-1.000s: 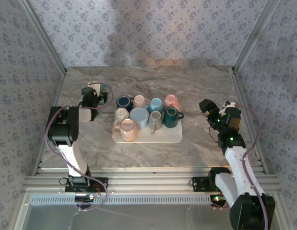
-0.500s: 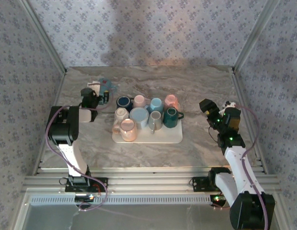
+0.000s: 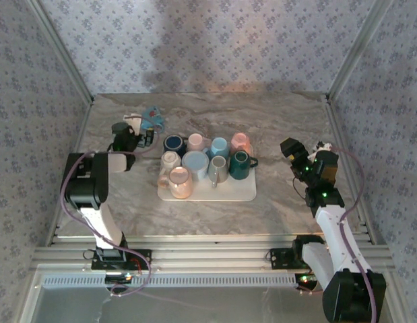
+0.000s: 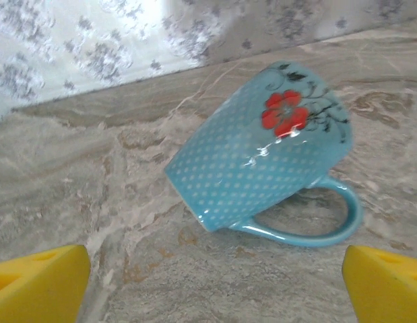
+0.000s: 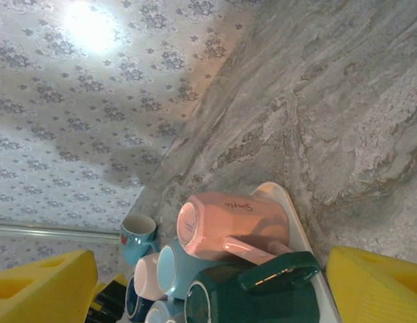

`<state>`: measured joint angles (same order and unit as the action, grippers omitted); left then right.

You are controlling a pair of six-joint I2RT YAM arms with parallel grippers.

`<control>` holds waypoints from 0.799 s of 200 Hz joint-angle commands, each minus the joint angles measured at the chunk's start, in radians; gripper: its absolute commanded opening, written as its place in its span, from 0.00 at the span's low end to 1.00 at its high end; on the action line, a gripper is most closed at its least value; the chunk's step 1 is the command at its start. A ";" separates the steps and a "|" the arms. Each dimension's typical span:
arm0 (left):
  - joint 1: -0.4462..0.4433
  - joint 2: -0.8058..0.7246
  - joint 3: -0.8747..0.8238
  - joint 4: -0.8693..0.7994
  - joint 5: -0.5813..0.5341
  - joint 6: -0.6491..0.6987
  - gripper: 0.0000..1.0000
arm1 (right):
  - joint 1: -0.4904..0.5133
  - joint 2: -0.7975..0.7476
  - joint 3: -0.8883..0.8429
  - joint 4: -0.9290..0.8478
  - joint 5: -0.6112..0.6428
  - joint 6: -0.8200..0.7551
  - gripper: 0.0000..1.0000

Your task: Turn the mug right side up

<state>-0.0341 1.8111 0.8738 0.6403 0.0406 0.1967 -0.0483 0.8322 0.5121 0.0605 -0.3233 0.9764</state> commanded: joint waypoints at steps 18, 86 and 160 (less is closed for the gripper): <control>0.038 -0.097 0.211 -0.456 0.214 0.234 0.97 | -0.011 -0.001 0.059 -0.123 -0.033 -0.074 0.91; 0.062 0.163 0.761 -1.089 0.307 0.629 0.97 | -0.067 0.104 0.142 -0.220 -0.222 -0.194 0.92; 0.059 0.417 1.135 -1.313 0.241 0.736 0.96 | -0.018 0.333 0.273 -0.144 -0.565 -0.109 0.92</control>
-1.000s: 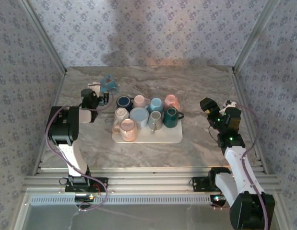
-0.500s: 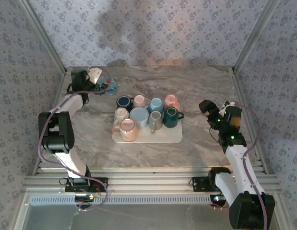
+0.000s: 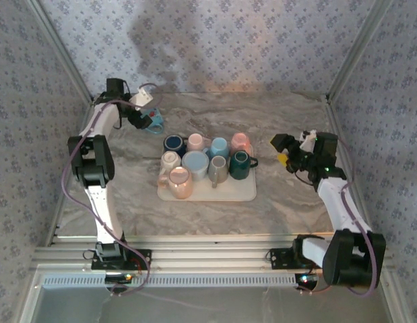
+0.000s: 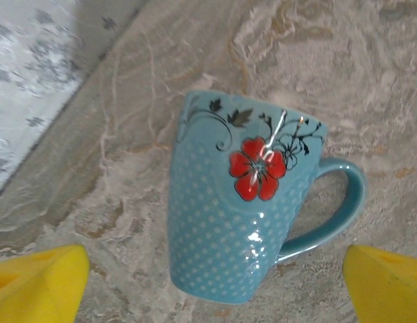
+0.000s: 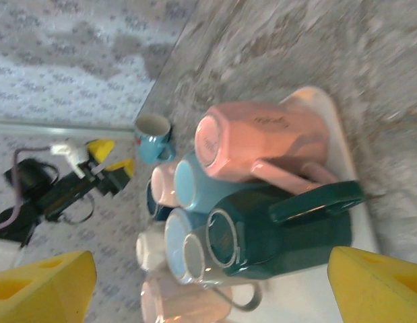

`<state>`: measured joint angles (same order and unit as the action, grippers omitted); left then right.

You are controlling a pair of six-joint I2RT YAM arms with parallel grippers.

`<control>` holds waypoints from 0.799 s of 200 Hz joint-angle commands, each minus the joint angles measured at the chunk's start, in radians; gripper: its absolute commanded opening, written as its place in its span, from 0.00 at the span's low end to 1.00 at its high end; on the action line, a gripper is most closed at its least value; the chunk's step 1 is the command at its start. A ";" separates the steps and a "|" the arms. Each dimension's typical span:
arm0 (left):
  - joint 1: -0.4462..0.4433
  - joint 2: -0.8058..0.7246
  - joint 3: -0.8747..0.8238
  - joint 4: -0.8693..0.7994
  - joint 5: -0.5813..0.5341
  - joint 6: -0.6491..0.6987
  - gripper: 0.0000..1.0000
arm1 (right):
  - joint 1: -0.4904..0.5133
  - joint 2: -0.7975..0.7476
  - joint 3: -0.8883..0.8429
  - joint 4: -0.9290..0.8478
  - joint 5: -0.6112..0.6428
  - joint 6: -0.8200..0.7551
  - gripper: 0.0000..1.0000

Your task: Turn the mug right side up

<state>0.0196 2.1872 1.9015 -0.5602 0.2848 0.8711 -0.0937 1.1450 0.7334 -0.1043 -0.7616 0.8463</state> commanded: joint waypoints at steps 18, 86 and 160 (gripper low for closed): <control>0.000 0.075 0.139 -0.113 -0.001 0.071 0.96 | 0.046 0.033 0.066 0.019 -0.121 0.021 0.92; -0.020 0.201 0.295 -0.224 0.010 0.076 0.98 | 0.072 0.031 0.109 -0.048 -0.094 -0.007 0.92; -0.012 0.302 0.357 -0.213 -0.045 0.112 1.00 | 0.078 -0.008 0.134 -0.084 -0.080 -0.003 0.92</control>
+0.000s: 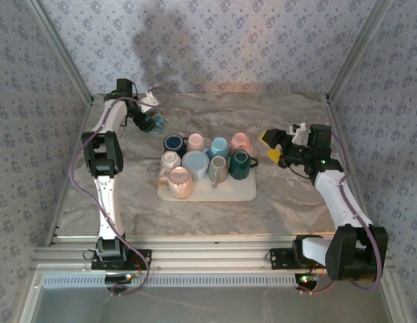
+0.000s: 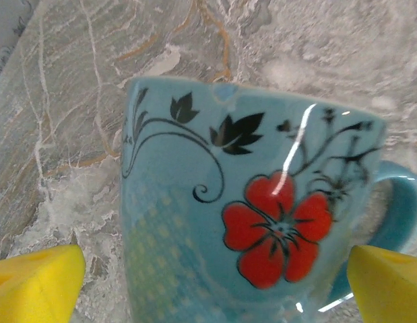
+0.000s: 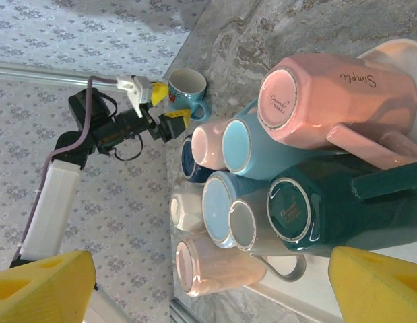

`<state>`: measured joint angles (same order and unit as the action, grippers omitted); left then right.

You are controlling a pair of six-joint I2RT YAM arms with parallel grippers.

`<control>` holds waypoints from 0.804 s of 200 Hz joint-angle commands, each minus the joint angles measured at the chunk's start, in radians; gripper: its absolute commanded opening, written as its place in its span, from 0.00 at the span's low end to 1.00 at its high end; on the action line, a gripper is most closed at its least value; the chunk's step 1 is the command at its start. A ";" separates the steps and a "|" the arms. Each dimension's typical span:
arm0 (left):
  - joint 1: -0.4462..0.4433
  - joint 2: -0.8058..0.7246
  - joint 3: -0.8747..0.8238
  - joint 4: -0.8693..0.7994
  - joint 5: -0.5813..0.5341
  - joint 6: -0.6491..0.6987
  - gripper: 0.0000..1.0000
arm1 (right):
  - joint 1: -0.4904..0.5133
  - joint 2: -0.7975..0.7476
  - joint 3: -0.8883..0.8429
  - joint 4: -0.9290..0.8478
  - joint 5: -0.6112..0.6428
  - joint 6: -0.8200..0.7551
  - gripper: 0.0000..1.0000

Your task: Turn the mug right side up

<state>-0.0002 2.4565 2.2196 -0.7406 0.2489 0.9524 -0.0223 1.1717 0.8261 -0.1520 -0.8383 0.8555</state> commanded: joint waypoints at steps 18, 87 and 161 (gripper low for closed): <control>0.008 0.044 0.034 -0.045 0.012 0.040 0.98 | 0.007 -0.047 0.041 -0.053 0.012 -0.019 0.92; 0.000 0.036 0.045 -0.046 0.089 -0.126 0.62 | 0.020 -0.078 0.000 -0.024 0.055 0.005 0.92; 0.032 -0.303 -0.664 0.862 0.112 -0.855 0.47 | 0.035 -0.069 -0.086 0.156 0.062 0.074 0.92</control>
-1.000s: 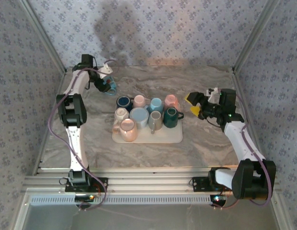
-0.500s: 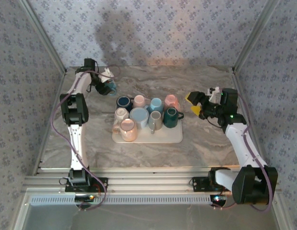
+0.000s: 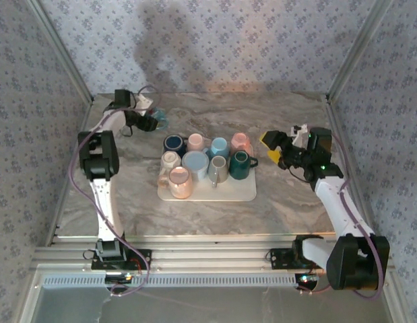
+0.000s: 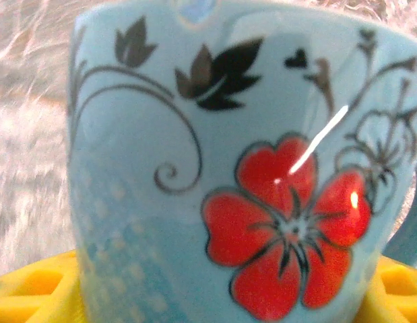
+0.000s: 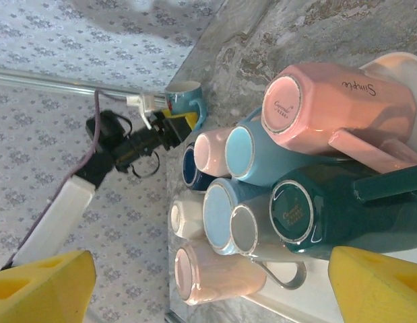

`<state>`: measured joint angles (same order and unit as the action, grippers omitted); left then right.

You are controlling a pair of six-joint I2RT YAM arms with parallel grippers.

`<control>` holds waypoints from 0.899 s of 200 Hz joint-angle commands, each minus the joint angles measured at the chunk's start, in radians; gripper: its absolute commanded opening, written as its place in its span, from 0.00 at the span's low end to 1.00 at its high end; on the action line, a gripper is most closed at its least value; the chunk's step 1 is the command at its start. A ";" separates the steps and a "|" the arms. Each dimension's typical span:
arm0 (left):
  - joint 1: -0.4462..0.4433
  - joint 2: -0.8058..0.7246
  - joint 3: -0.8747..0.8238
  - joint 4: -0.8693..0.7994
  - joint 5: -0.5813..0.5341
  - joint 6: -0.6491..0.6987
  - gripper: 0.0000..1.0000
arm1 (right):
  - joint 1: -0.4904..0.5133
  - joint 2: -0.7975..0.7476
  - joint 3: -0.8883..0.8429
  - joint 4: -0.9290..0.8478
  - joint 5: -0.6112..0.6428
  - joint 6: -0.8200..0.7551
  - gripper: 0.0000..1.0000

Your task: Turn the mug right side up

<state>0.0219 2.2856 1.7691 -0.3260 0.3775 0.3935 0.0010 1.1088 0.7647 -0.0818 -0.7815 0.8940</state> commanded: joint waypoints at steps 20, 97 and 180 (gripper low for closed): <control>0.011 -0.191 -0.408 0.702 -0.127 -0.393 0.46 | 0.014 -0.007 -0.034 0.104 0.004 0.038 0.92; -0.047 -0.302 -0.831 1.292 -0.418 -0.462 0.46 | 0.017 -0.025 -0.051 0.207 0.015 0.089 0.92; -0.065 -0.354 -0.935 1.339 -0.466 -0.454 0.70 | 0.016 -0.064 -0.072 0.243 0.030 0.105 0.92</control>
<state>-0.0467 1.9984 0.8543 0.8944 -0.0662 -0.0612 0.0158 1.0794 0.6941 0.1539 -0.7631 1.0031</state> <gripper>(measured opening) 0.686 0.918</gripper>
